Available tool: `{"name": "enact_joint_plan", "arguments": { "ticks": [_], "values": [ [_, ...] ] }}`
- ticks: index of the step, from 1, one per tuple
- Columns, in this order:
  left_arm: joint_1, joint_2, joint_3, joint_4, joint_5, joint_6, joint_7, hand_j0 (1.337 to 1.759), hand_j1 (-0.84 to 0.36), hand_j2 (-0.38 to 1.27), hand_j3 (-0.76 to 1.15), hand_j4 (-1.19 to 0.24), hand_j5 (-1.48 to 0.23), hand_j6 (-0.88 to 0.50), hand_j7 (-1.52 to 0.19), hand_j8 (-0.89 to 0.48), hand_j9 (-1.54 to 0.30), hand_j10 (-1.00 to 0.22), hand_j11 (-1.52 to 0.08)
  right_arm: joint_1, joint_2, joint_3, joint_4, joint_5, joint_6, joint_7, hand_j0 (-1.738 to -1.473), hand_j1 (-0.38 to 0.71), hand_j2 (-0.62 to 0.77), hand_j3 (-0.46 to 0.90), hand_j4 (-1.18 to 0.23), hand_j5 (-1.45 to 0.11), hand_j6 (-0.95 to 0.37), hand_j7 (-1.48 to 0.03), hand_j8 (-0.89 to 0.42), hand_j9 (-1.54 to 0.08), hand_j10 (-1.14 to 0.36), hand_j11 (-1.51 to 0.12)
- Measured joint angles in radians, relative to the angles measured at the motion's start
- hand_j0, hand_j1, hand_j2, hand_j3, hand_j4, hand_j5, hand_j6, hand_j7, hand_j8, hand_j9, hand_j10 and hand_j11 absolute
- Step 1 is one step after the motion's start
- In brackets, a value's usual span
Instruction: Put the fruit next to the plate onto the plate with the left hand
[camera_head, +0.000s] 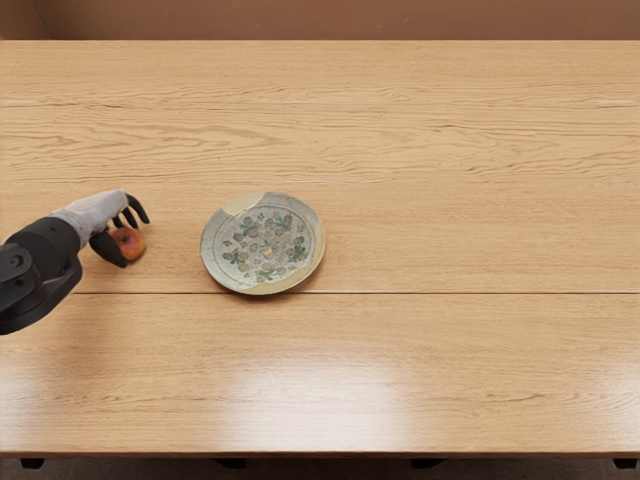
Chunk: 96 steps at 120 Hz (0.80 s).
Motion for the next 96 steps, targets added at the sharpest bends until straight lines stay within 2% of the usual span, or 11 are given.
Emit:
{"name": "enact_joint_plan", "arguments": {
  "ticks": [29,49,60,65,66,83,87,96],
  "values": [
    [0.0,0.0,0.005,0.004,0.007,0.0,0.0,1.657,-0.25,0.13,0.0,-0.51,-0.67,-0.51,-0.67,-0.51,-0.67,-0.51,-0.67,0.0,0.0,0.0,0.0,0.0,0.0,0.0,-1.658,-0.35,0.0,0.0,0.0,0.0,0.0,0.0,0.0,0.0,0.0,0.0],
    [0.0,-0.007,0.009,0.011,0.012,0.0,0.001,1.653,-0.26,0.13,0.0,-0.56,-0.72,-0.48,-0.73,-0.56,-0.74,-0.55,-0.73,0.0,0.0,0.0,0.0,0.0,0.0,0.0,-1.658,-0.35,0.0,0.0,0.0,0.0,0.0,0.0,0.0,0.0,0.0,0.0],
    [-0.001,-0.012,0.017,0.018,0.016,0.0,0.001,1.652,-0.26,0.09,0.0,-0.6,-0.73,-0.48,-0.76,-0.52,-0.78,-0.58,-0.77,0.0,0.0,0.0,0.0,0.0,0.0,0.0,-1.658,-0.35,0.0,0.0,0.0,0.0,0.0,0.0,0.0,0.0,0.0,0.0],
    [-0.001,-0.012,0.018,0.02,0.015,0.0,0.0,1.652,-0.27,0.13,0.0,-0.62,-0.75,-0.47,-0.78,-0.52,-0.79,-0.59,-0.79,0.0,0.0,0.0,0.0,0.0,0.0,0.0,-1.658,-0.35,0.0,0.0,0.0,0.0,0.0,0.0,0.0,0.0,0.0,0.0],
    [-0.001,-0.012,0.019,0.02,0.015,0.0,0.0,1.651,-0.27,0.06,0.1,-0.62,-0.75,-0.47,-0.78,-0.52,-0.8,-0.59,-0.8,0.0,0.0,0.0,0.0,0.0,0.0,0.0,-1.658,-0.35,0.0,0.0,0.0,0.0,0.0,0.0,0.0,0.0,0.0,0.0],
    [-0.008,-0.012,0.021,0.022,0.01,-0.003,0.0,1.651,-0.28,0.2,0.06,-0.66,-0.81,-0.47,-0.85,-0.53,-0.86,-0.64,-0.86,0.0,0.0,0.0,0.0,0.0,0.0,0.0,-1.658,-0.35,0.0,0.0,0.0,0.0,0.0,0.0,0.0,0.0,0.0,0.0],
    [-0.009,-0.012,0.022,0.022,0.007,-0.004,0.0,1.649,-0.28,0.24,-0.05,-0.68,-0.84,-0.48,-0.87,-0.52,-0.89,-0.65,-0.89,0.0,0.0,0.0,0.0,0.0,0.0,0.0,-1.658,-0.35,0.0,0.0,0.0,0.0,0.0,0.0,0.0,0.0,0.0,0.0],
    [-0.018,-0.01,0.022,0.023,0.002,-0.006,0.0,1.65,-0.29,0.3,-0.03,-0.69,-0.89,-0.47,-0.92,-0.52,-0.93,-0.69,-0.93,0.0,0.0,0.0,0.0,0.0,0.0,0.0,-1.658,-0.35,0.0,0.0,0.0,0.0,0.0,0.0,0.0,0.0,0.0,0.0]
  ]
}}
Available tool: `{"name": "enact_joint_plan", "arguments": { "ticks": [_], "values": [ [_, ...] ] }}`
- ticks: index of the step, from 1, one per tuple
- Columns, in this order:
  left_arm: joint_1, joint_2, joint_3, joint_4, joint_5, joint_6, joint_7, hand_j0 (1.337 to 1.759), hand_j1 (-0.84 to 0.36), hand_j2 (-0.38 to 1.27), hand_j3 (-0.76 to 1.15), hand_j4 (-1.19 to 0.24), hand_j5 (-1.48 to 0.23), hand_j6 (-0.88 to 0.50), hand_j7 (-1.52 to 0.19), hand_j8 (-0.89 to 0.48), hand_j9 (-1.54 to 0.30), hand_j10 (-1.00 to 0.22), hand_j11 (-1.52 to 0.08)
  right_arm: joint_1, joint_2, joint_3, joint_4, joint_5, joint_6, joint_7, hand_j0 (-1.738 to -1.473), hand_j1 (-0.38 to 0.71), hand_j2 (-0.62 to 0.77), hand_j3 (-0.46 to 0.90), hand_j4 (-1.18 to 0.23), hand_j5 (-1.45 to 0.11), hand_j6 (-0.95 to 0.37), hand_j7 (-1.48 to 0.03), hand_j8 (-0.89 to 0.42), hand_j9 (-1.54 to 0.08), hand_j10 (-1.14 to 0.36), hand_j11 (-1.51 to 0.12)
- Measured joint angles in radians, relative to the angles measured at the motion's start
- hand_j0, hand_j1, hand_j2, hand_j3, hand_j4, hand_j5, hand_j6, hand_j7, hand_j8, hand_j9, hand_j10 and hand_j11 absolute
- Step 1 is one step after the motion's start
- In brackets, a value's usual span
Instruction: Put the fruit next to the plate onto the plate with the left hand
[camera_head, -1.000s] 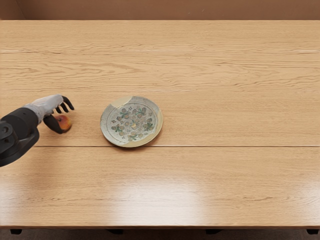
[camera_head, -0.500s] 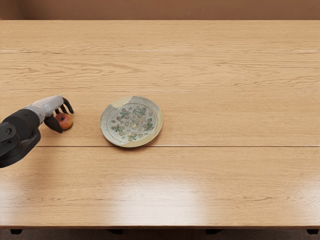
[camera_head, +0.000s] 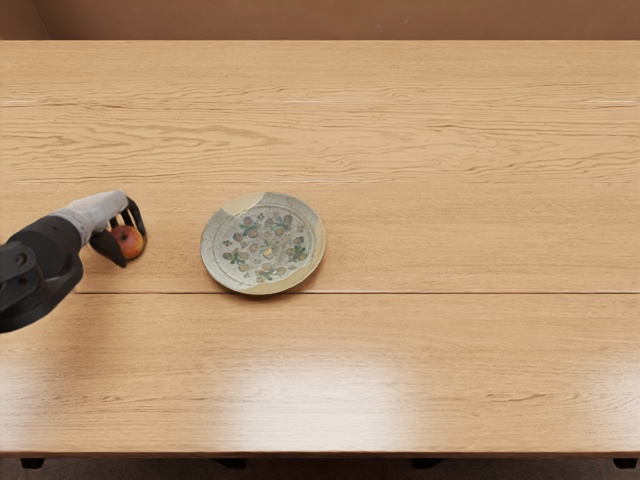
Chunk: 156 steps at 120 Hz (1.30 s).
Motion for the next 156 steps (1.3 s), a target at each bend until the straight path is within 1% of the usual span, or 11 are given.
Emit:
{"name": "enact_joint_plan", "arguments": {
  "ticks": [20,37,48,53,58,86,110,116,127,138,156],
  "values": [
    [-0.076,0.005,-0.005,-0.008,-0.044,-0.002,0.001,1.65,-0.25,0.21,-0.01,-0.68,-0.97,-0.45,-0.97,-0.51,-0.99,-0.73,-0.99,0.0,0.0,0.0,0.0,0.0,0.0,0.0,-1.658,-0.35,0.0,0.0,0.0,0.0,0.0,0.0,0.0,0.0,0.0,0.0],
    [-0.124,-0.003,-0.008,-0.029,-0.096,-0.004,0.001,1.65,-0.31,0.35,-0.01,-0.63,-1.04,-0.39,-1.03,-0.47,-1.04,-0.77,-1.04,0.0,0.0,0.0,0.0,0.0,0.0,0.0,-1.658,-0.35,0.0,0.0,0.0,0.0,0.0,0.0,0.0,0.0,0.0,0.0],
    [-0.16,-0.002,-0.008,-0.059,-0.126,-0.005,0.0,1.65,-0.3,0.29,0.0,-0.62,-1.07,-0.38,-1.06,-0.46,-1.07,-0.79,-1.07,0.0,0.0,0.0,0.0,0.0,0.0,0.0,-1.658,-0.35,0.0,0.0,0.0,0.0,0.0,0.0,0.0,0.0,0.0,0.0],
    [-0.187,-0.001,-0.009,-0.076,-0.142,-0.008,0.0,1.65,-0.3,0.33,0.0,-0.62,-1.08,-0.38,-1.07,-0.46,-1.08,-0.79,-1.08,0.0,0.0,0.0,0.0,0.0,0.0,0.0,-1.658,-0.35,0.0,0.0,0.0,0.0,0.0,0.0,0.0,0.0,0.0,0.0],
    [-0.2,-0.003,-0.009,-0.092,-0.157,-0.014,0.0,1.649,-0.28,0.27,0.0,-0.62,-1.09,-0.38,-1.08,-0.46,-1.09,-0.8,-1.09,0.0,0.0,0.0,0.0,0.0,0.0,0.0,-1.658,-0.35,0.0,0.0,0.0,0.0,0.0,0.0,0.0,0.0,0.0,0.0],
    [-0.278,-0.058,-0.009,-0.144,-0.211,-0.068,0.0,1.649,-0.27,0.26,0.0,-0.62,-1.12,-0.38,-1.11,-0.46,-1.11,-0.81,-1.12,0.0,0.0,0.0,0.0,0.0,0.0,0.0,-1.658,-0.35,0.0,0.0,0.0,0.0,0.0,0.0,0.0,0.0,0.0,0.0],
    [-0.269,-0.139,-0.008,-0.158,-0.24,-0.15,0.0,1.647,-0.23,0.2,0.0,-0.62,-1.14,-0.38,-1.14,-0.47,-1.14,-0.83,-1.14,0.0,0.0,0.0,0.0,0.0,0.0,0.0,-1.658,-0.35,0.0,0.0,0.0,0.0,0.0,0.0,0.0,0.0,0.0,0.0],
    [-0.266,-0.152,-0.008,-0.158,-0.243,-0.159,0.0,1.649,-0.23,0.21,0.0,-0.62,-1.1,-0.38,-1.08,-0.48,-1.09,-0.79,-1.09,0.0,0.0,0.0,0.0,0.0,0.0,0.0,-1.658,-0.35,0.0,0.0,0.0,0.0,0.0,0.0,0.0,0.0,0.0,0.0],
    [-0.264,-0.156,-0.009,-0.155,-0.241,-0.161,0.0,1.652,-0.19,0.18,0.0,-0.54,-0.88,-0.38,-0.87,-0.46,-0.88,-0.65,-0.88,0.0,0.0,0.0,0.0,0.0,0.0,0.0,-1.658,-0.35,0.0,0.0,0.0,0.0,0.0,0.0,0.0,0.0,0.0,0.0],
    [-0.264,-0.156,-0.016,-0.15,-0.246,-0.161,0.0,1.654,-0.08,0.13,0.0,-0.42,-0.66,-0.32,-0.66,-0.37,-0.66,-0.49,-0.66,0.0,0.0,0.0,0.0,0.0,0.0,0.0,-1.658,-0.35,0.0,0.0,0.0,0.0,0.0,0.0,0.0,0.0,0.0,0.0],
    [-0.263,-0.139,-0.045,-0.113,-0.373,-0.162,0.0,1.656,0.1,0.07,0.0,-0.24,-0.36,-0.19,-0.36,-0.21,-0.36,-0.27,-0.36,0.0,0.0,0.0,0.0,0.0,0.0,0.0,-1.658,-0.35,0.0,0.0,0.0,0.0,0.0,0.0,0.0,0.0,0.0,0.0]
  ]
}}
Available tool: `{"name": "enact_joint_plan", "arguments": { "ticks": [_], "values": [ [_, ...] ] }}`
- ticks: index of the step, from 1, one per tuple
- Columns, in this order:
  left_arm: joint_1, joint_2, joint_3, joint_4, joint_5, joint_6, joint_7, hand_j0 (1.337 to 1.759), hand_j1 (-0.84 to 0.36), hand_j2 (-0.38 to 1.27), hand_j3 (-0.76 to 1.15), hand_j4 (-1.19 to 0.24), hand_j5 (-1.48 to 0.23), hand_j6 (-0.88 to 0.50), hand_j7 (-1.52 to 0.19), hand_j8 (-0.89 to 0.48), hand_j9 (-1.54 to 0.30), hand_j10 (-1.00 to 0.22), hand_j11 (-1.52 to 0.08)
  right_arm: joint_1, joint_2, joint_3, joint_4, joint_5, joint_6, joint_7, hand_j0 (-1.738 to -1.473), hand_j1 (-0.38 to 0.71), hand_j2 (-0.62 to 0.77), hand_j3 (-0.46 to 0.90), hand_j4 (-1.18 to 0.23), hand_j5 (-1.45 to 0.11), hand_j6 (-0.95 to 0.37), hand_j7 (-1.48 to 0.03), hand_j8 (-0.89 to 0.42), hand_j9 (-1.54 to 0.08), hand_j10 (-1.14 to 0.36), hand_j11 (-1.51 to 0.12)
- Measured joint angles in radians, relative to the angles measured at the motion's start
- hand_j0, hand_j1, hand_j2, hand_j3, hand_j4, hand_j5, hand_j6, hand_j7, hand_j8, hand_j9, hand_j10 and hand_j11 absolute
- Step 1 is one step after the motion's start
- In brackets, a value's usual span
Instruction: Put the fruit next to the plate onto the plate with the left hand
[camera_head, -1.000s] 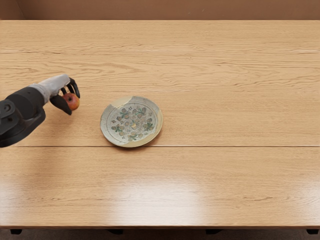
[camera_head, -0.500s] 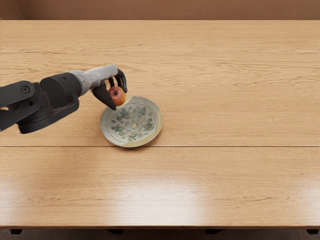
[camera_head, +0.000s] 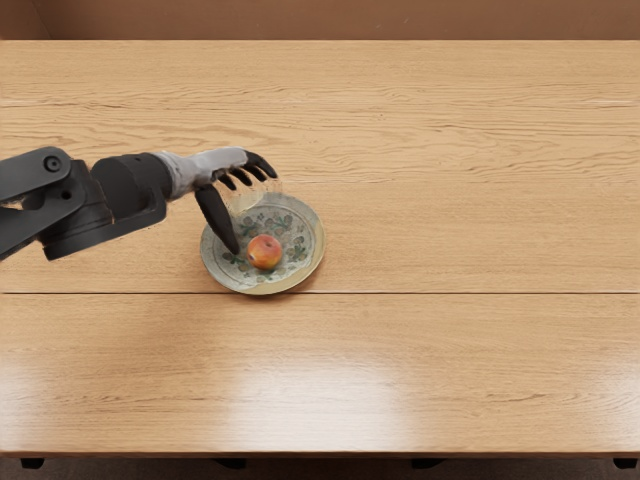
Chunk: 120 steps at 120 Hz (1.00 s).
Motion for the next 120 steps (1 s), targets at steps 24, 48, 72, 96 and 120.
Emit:
{"name": "enact_joint_plan", "arguments": {
  "ticks": [24,48,72,96,120],
  "values": [
    [0.0,0.133,-0.019,0.043,-0.187,-0.072,-0.209,1.657,0.24,0.03,0.0,-0.1,-0.15,-0.09,-0.15,-0.09,-0.15,-0.11,-0.15,0.0,0.0,0.0,0.0,0.0,0.0,0.0,-1.658,-0.35,0.0,0.0,0.0,0.0,0.0,0.0,0.0,0.0,0.0,0.0],
    [0.099,0.245,-0.018,0.106,-0.296,-0.18,-0.577,1.658,0.3,0.01,0.0,-0.05,-0.07,-0.05,-0.07,-0.05,-0.07,-0.06,-0.07,0.0,0.0,0.0,0.0,0.0,0.0,0.0,-1.658,-0.35,0.0,0.0,0.0,0.0,0.0,0.0,0.0,0.0,0.0,0.0],
    [0.205,0.268,-0.014,0.225,-0.358,-0.261,-0.98,1.658,0.32,0.01,0.0,-0.03,-0.04,-0.03,-0.04,-0.03,-0.04,-0.03,-0.04,0.0,0.0,0.0,0.0,0.0,0.0,0.0,-1.658,-0.35,0.0,0.0,0.0,0.0,0.0,0.0,0.0,0.0,0.0,0.0],
    [0.339,0.21,-0.012,0.392,-0.474,-0.274,-1.183,1.658,0.33,0.01,0.0,-0.02,-0.03,-0.02,-0.03,-0.02,-0.03,-0.02,-0.03,0.0,0.0,0.0,0.0,0.0,0.0,0.0,-1.658,-0.35,0.0,0.0,0.0,0.0,0.0,0.0,0.0,0.0,0.0,0.0],
    [0.387,0.174,-0.011,0.572,-0.584,-0.276,-1.216,1.658,0.33,0.01,0.0,-0.02,-0.02,-0.02,-0.02,-0.02,-0.02,-0.02,-0.02,0.0,0.0,0.0,0.0,0.0,0.0,0.0,-1.658,-0.35,0.0,0.0,0.0,0.0,0.0,0.0,0.0,0.0,0.0,0.0]
  ]
}}
